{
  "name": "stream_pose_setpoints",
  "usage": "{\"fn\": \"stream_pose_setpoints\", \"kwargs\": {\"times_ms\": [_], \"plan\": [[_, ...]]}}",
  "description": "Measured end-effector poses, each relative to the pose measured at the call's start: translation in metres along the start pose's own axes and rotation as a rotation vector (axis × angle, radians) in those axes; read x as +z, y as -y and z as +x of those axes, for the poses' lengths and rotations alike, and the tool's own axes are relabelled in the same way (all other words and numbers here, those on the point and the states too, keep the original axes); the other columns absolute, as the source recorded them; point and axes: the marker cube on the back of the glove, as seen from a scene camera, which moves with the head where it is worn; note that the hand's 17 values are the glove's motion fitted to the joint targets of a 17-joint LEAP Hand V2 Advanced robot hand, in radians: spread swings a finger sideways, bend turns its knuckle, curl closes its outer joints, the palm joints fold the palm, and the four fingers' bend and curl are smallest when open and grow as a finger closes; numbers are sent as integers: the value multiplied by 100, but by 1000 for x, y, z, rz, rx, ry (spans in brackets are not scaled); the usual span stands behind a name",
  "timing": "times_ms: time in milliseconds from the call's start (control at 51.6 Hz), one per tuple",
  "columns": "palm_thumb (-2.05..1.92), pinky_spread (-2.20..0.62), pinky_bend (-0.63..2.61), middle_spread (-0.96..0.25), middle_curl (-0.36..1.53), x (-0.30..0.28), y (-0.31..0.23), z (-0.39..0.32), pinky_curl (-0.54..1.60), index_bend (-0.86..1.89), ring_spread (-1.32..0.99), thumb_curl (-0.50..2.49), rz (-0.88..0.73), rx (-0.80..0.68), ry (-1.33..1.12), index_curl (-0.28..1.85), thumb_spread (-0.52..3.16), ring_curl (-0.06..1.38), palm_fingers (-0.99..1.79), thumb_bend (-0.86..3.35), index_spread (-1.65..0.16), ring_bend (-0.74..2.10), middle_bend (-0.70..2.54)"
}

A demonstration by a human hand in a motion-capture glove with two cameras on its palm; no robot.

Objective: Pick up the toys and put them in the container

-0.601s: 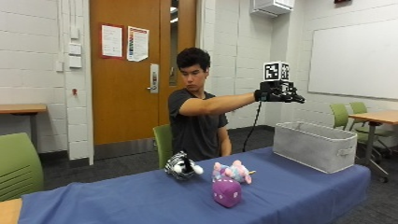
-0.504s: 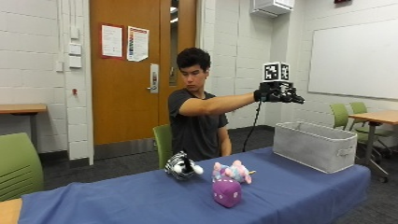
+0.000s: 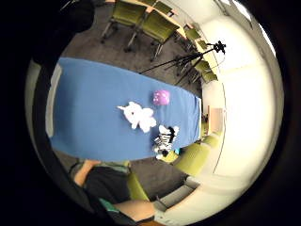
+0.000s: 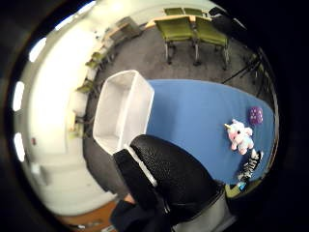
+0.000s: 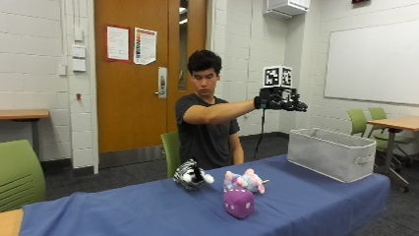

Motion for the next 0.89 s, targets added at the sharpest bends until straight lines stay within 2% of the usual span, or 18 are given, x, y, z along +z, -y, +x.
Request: {"fn": "stream_pose_setpoints", "kwargs": {"times_ms": [194, 330, 640, 892], "plan": [[-14, -12, 49, -14, 27, 40, -10, 87, 28, 19, -34, 6, 21, 73, 28, 25, 104, 18, 18, -10, -26, 30, 28], [-13, -13, 50, -16, 29, 92, -18, 125, 29, 19, -35, 7, -27, 100, 63, 28, 104, 19, 21, -9, -28, 30, 28], [-10, -14, 47, -19, 32, 231, -39, 155, 31, 23, -38, 10, -160, 129, 115, 35, 107, 20, 25, -7, -31, 28, 26], [-4, -13, 49, -19, 34, 272, -55, 166, 33, 18, -40, 13, -190, 147, 121, 38, 111, 22, 24, -4, -32, 28, 24]]}}
